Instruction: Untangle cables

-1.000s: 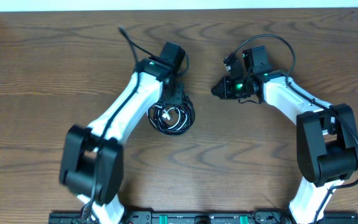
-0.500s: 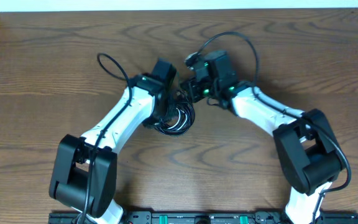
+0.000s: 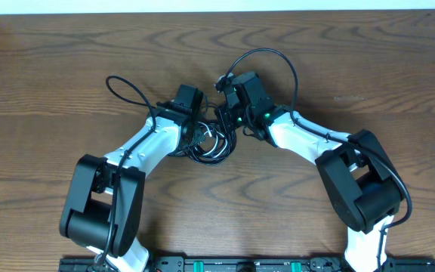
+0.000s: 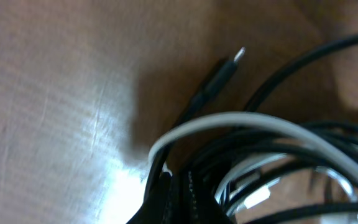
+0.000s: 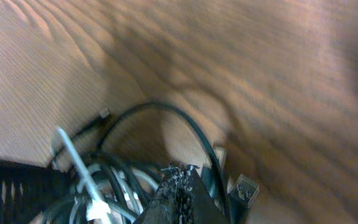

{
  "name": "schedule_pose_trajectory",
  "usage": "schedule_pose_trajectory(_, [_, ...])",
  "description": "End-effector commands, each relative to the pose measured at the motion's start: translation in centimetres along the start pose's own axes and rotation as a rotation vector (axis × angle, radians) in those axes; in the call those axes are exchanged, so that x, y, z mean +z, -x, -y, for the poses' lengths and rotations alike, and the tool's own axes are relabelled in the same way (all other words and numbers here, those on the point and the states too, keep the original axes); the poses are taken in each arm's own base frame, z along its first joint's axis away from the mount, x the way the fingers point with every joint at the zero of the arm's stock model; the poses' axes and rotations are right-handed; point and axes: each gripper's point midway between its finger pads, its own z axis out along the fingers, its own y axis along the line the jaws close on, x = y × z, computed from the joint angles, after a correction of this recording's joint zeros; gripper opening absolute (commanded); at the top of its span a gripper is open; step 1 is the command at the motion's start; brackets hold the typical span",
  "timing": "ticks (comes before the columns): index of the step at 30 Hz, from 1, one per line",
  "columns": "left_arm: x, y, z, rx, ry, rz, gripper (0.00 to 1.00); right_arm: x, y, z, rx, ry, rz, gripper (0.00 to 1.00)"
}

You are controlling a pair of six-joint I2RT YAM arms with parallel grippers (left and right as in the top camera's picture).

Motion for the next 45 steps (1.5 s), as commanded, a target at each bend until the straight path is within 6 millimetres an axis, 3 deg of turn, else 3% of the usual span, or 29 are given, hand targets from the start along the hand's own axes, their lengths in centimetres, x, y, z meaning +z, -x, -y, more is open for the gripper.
schedule_pose_trajectory(1, [0.8,1.3,-0.4,-0.019,0.018,0.055,0.08,0.1,-1.3,1.3,0.104,-0.034,-0.049,0.01])
schedule_pose_trajectory(5, [0.6,3.3,1.2,0.005,-0.043,0.135,0.08,-0.4,-3.0,1.6,0.192,-0.012,-0.128,0.01])
schedule_pose_trajectory(8, [0.2,4.9,2.7,-0.002,-0.104,0.201,0.08,-1.1,-5.4,-0.1,0.243,0.088,-0.246,0.03])
schedule_pose_trajectory(12, [-0.5,6.7,4.3,0.075,-0.162,0.284,0.08,-1.6,-6.5,-1.1,0.267,0.138,-0.302,0.02])
schedule_pose_trajectory(15, [-2.0,7.9,5.2,0.189,-0.158,0.312,0.08,-3.1,-5.3,-2.3,0.273,0.207,-0.289,0.03])
schedule_pose_trajectory(19, [-5.0,8.1,5.2,0.214,-0.129,0.267,0.08,-5.5,-3.0,-2.7,0.213,0.222,-0.222,0.03])
schedule_pose_trajectory(23, [-7.4,5.8,4.8,0.215,-0.135,0.118,0.08,-7.1,-2.6,-3.0,0.147,0.216,-0.215,0.10])
schedule_pose_trajectory(27, [-6.9,1.3,4.0,0.211,-0.148,-0.094,0.09,-7.1,-4.2,-2.2,0.079,0.174,-0.263,0.19])
schedule_pose_trajectory(31, [-5.9,-1.7,3.2,0.211,-0.142,-0.231,0.27,-7.2,-5.4,-0.4,0.025,0.077,-0.305,0.21])
schedule_pose_trajectory(34, [-5.0,-3.0,4.1,0.381,-0.204,-0.281,0.41,-7.3,-6.0,-0.4,-0.057,0.088,-0.324,0.28])
schedule_pose_trajectory(37, [-4.4,-3.7,4.4,0.510,-0.216,-0.290,0.48,-7.5,-6.4,0.2,-0.101,0.073,-0.341,0.28])
schedule_pose_trajectory(40, [-3.7,-4.6,4.8,0.657,-0.228,-0.301,0.49,-7.5,-6.4,0.3,-0.099,0.067,-0.342,0.27])
schedule_pose_trajectory(45, [-3.4,-5.1,5.0,0.727,-0.232,-0.310,0.48,-7.5,-6.4,0.3,-0.100,0.067,-0.342,0.26])
